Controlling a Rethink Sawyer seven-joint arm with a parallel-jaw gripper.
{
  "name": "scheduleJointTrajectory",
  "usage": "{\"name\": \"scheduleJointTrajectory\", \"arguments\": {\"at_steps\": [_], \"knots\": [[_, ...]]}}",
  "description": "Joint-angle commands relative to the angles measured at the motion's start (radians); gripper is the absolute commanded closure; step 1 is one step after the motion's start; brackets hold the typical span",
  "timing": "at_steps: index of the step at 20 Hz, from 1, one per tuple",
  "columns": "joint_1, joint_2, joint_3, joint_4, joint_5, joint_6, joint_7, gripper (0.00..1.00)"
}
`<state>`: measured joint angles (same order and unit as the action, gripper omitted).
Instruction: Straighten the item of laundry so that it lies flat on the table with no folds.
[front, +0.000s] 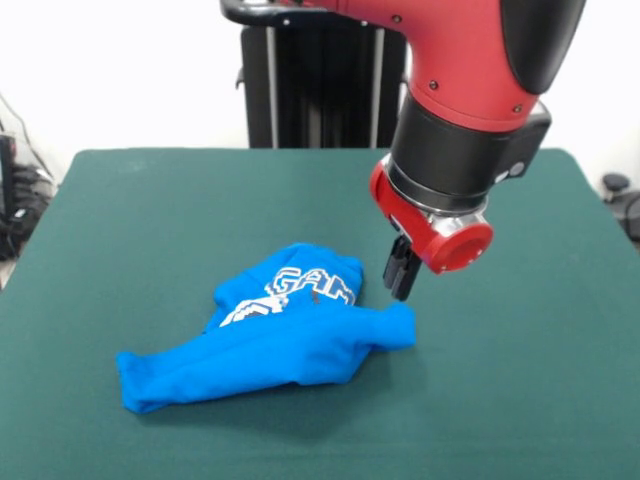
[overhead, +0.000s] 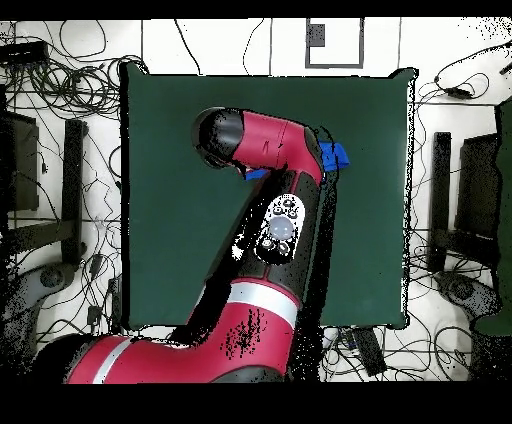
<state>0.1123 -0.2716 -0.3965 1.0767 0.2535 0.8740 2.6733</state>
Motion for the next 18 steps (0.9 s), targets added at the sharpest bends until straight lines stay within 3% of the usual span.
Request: {"name": "scheduleJointTrajectory", "arguments": {"at_steps": [1,18], "knots": [[0.023,0.084,0.08,-0.021,0.036,0.032,0.191,1.0],[0.015,0.089,0.092,0.008,0.033,-0.023,0.175,1.0]]}}
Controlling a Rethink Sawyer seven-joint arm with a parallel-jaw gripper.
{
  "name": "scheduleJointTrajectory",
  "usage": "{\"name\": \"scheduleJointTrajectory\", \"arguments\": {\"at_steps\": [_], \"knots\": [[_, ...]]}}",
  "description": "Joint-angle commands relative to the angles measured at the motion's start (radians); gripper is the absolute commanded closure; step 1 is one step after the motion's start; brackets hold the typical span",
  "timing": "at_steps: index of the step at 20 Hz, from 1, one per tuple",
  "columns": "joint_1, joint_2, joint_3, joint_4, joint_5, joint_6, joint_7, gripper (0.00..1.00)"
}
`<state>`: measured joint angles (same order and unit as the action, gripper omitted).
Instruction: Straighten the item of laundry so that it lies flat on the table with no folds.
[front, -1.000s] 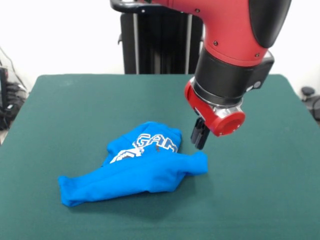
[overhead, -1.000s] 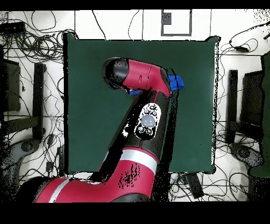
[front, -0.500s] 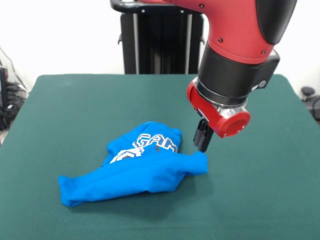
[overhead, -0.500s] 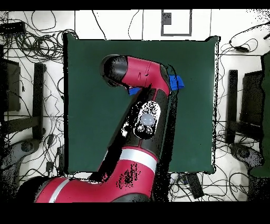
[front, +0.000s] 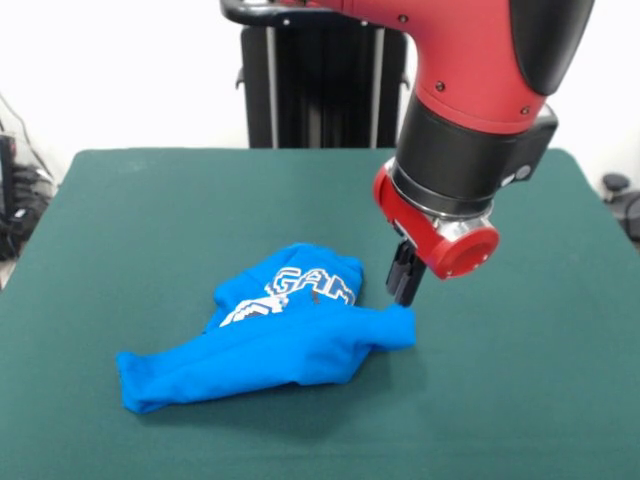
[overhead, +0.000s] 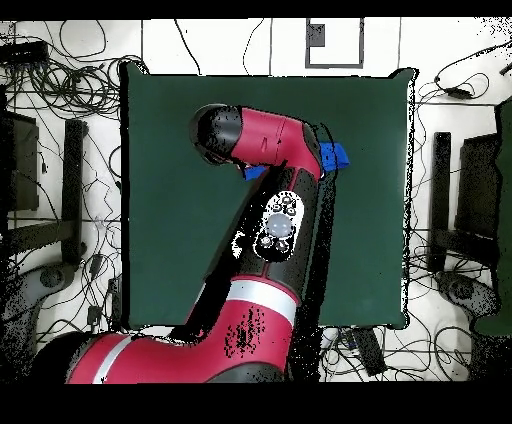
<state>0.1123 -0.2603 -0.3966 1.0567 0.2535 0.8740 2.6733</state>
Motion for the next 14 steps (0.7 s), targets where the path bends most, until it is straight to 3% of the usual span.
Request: {"name": "scheduleJointTrajectory", "arguments": {"at_steps": [1,14], "knots": [[0.015,0.08,0.091,0.027,0.032,-0.022,0.176,1.0],[0.011,0.077,0.096,0.023,0.046,0.0,0.174,1.0]]}}
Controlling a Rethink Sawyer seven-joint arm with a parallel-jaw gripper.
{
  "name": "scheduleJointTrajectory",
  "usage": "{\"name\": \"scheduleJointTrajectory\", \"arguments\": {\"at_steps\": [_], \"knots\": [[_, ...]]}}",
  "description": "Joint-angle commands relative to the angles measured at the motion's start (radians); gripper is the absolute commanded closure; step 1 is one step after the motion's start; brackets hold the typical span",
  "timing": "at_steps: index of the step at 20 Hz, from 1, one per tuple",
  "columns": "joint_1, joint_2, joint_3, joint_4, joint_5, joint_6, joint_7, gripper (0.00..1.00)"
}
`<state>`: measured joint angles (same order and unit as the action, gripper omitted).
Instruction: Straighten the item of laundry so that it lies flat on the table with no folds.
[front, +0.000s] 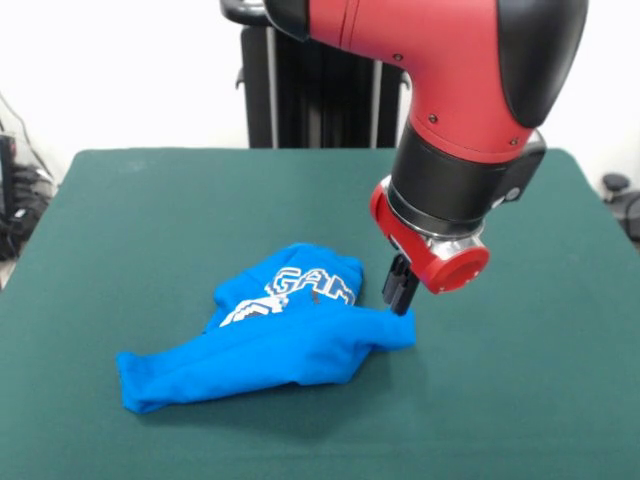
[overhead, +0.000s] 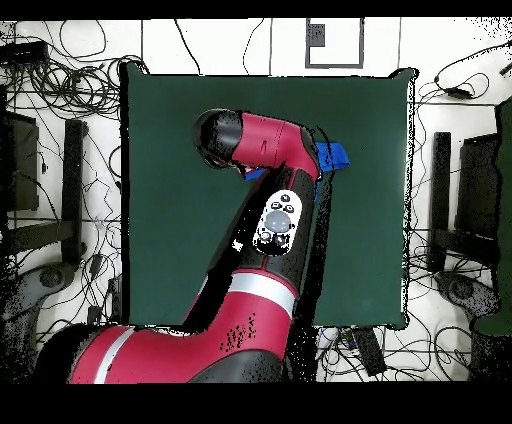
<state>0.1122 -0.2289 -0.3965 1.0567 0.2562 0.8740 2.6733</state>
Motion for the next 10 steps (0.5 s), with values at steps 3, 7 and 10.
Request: {"name": "scheduleJointTrajectory", "arguments": {"at_steps": [3,7,10], "knots": [[0.012,0.046,0.094,0.021,0.046,0.005,0.175,1.0],[0.015,0.046,0.087,0.017,0.043,0.007,0.176,1.0],[0.026,0.044,0.066,0.014,0.032,0.017,0.187,1.0]]}}
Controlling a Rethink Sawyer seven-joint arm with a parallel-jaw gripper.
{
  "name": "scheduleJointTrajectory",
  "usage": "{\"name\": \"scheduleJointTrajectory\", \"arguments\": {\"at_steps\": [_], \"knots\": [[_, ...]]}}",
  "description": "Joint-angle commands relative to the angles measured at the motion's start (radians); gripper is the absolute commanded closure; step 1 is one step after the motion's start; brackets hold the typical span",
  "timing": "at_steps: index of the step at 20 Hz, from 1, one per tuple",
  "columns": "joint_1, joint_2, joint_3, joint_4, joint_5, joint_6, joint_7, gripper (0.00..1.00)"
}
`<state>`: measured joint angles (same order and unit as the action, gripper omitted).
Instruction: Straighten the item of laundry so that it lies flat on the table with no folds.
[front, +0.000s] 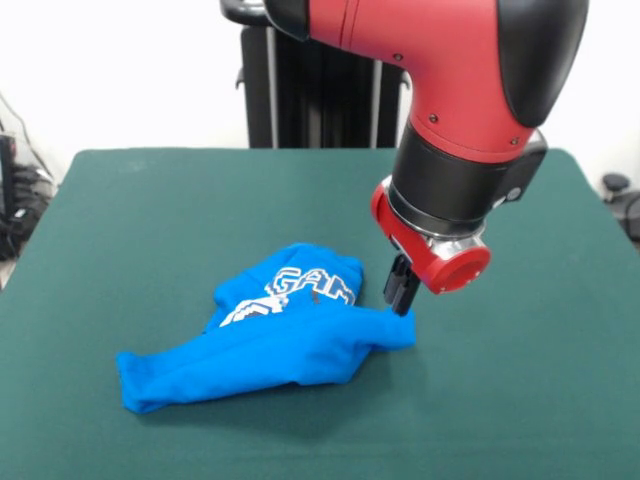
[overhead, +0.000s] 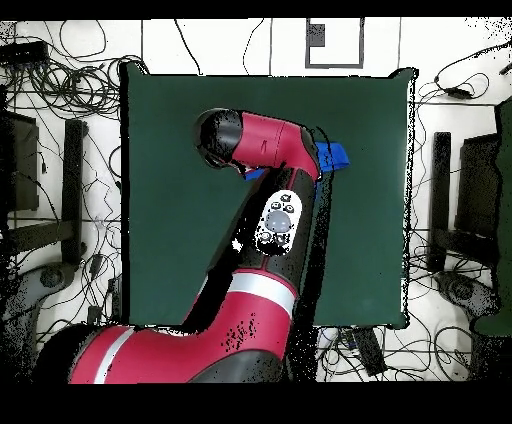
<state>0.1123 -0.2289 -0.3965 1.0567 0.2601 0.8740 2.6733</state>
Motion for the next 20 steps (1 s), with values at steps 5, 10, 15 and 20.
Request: {"name": "scheduleJointTrajectory", "arguments": {"at_steps": [5,10,15,20], "knots": [[0.04,0.057,0.039,-0.002,0.013,0.043,0.2,1.0],[0.052,0.083,-0.003,-0.029,-0.006,0.111,0.22,1.0],[0.062,0.087,-0.034,-0.032,-0.015,0.101,0.213,1.0],[0.058,0.106,-0.033,-0.032,-0.003,0.076,0.201,1.0]]}}
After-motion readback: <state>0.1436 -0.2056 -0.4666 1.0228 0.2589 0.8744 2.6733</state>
